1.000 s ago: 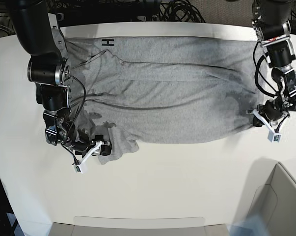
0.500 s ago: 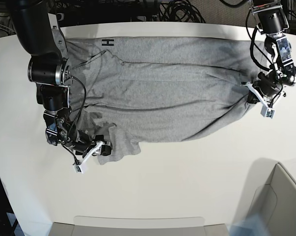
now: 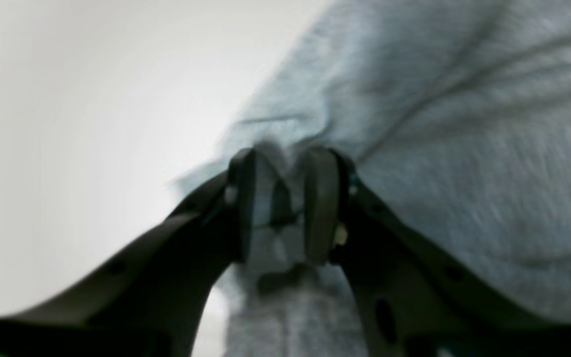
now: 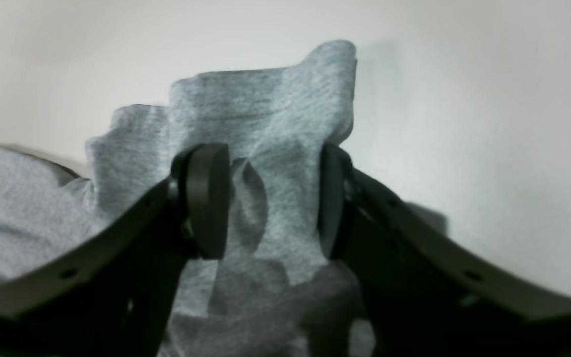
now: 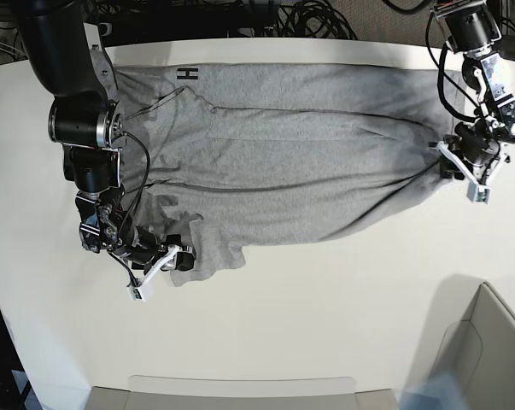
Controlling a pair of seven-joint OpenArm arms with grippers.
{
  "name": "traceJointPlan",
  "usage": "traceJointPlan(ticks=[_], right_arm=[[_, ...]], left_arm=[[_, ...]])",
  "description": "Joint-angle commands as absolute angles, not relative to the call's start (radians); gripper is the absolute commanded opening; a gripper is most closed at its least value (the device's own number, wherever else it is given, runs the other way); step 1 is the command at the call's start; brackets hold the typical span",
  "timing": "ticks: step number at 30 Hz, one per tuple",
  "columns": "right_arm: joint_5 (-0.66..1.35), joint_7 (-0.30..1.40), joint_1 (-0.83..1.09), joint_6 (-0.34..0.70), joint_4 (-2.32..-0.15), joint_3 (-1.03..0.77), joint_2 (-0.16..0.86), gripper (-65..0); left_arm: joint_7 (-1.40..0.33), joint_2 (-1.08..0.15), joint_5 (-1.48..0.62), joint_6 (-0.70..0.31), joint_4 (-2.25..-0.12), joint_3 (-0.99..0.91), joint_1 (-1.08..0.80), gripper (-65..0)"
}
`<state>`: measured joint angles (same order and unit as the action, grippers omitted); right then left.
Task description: Fold the T-shirt properly
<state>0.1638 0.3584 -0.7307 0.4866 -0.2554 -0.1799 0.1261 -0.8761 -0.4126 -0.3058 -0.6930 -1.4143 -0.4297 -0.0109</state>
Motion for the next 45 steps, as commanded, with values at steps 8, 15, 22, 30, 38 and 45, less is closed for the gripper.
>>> traceJointPlan(ticks=[8, 15, 22, 30, 38, 45], right_arm=[[0.133, 0.406, -0.74, 0.469, -0.254, -0.177, 0.127, -37.3], [0.133, 0.406, -0.74, 0.469, -0.254, -0.177, 0.127, -37.3], [0.133, 0.406, -0.74, 0.469, -0.254, -0.177, 0.128, -37.3], [0.133, 0.406, -0.74, 0.469, -0.254, -0.177, 0.128, -37.3], [0.133, 0.406, -0.742, 0.469, -0.254, -0.177, 0.128, -37.3], [0.133, 0.406, -0.742, 0.469, -0.254, -0.177, 0.127, -37.3]], left_arm=[[-0.849, -0.394, -0.32, -0.698, -1.531, -0.45, 0.084, -39.2], [-0.842, -0.401, -0.318, -0.698, -1.293, -0.452, 0.237, -39.1], [-0.796, -0.51, -0.318, -0.698, -0.983, -0.358, 0.415, -39.1], [-0.756, -0.627, -0.317, -0.698, -0.832, 0.036, 0.449, -39.1], [-0.785, -0.621, -0.325, -0.698, -0.831, 0.045, 0.417, -39.4], [-0.806, -0.622, -0.32, -0.698, -0.832, -0.012, 0.38, -42.4]])
